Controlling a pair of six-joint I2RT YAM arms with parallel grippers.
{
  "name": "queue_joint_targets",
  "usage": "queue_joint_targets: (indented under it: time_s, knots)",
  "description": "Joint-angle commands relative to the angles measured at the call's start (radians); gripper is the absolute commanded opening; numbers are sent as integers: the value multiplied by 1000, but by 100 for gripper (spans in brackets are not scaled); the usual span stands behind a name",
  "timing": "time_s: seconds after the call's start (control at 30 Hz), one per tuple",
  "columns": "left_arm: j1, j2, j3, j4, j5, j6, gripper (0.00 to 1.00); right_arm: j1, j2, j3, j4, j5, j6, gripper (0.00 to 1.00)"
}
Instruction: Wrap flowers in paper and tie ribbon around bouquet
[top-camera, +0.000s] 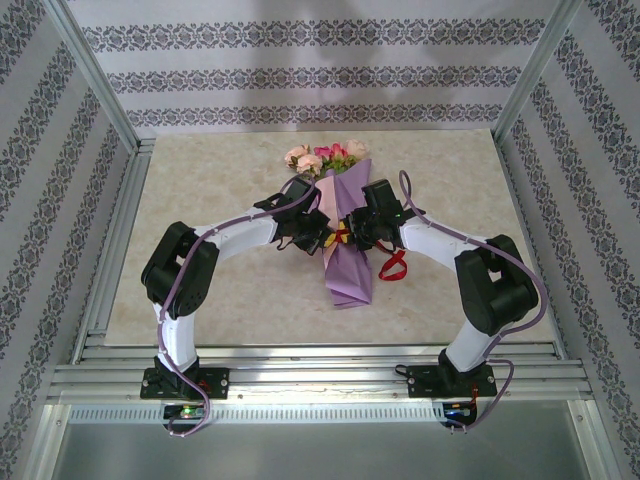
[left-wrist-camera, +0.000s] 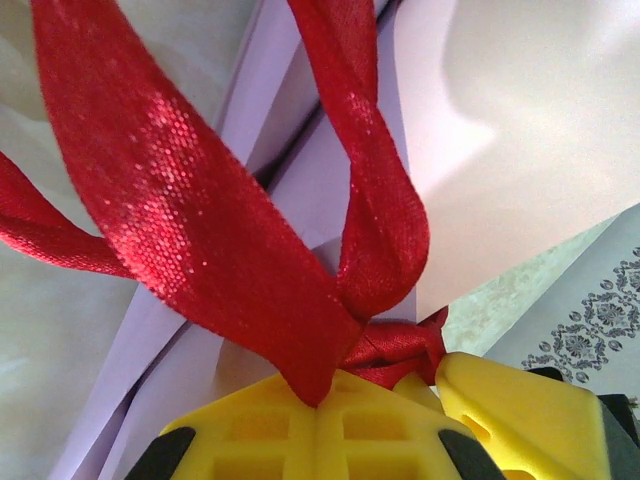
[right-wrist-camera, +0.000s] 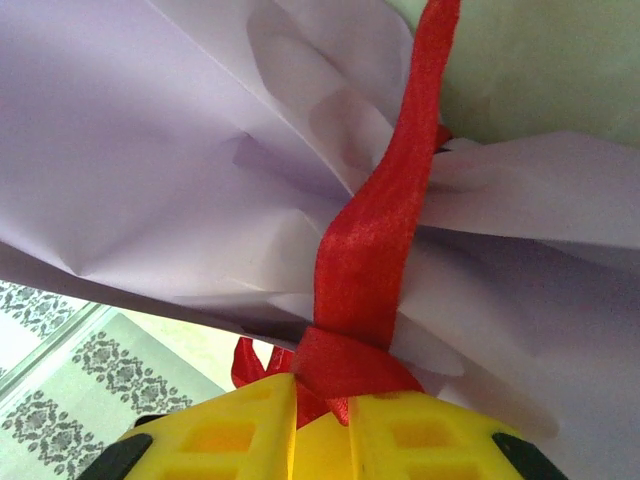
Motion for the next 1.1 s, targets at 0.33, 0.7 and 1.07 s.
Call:
queue_joint_targets:
  time_s: [0.33,0.7,1.07]
  knots:
    - [-16,-5,-2,-24,-13,6,0,12,31,18,-23,18,-23,22]
    - [-16,-6,-2,-25,-13,8,0,15,44,30,-15,21,-24,15]
    - [-16,-6,-6,-31,-18,9,0,10,-35,44,-47,51,-36,0]
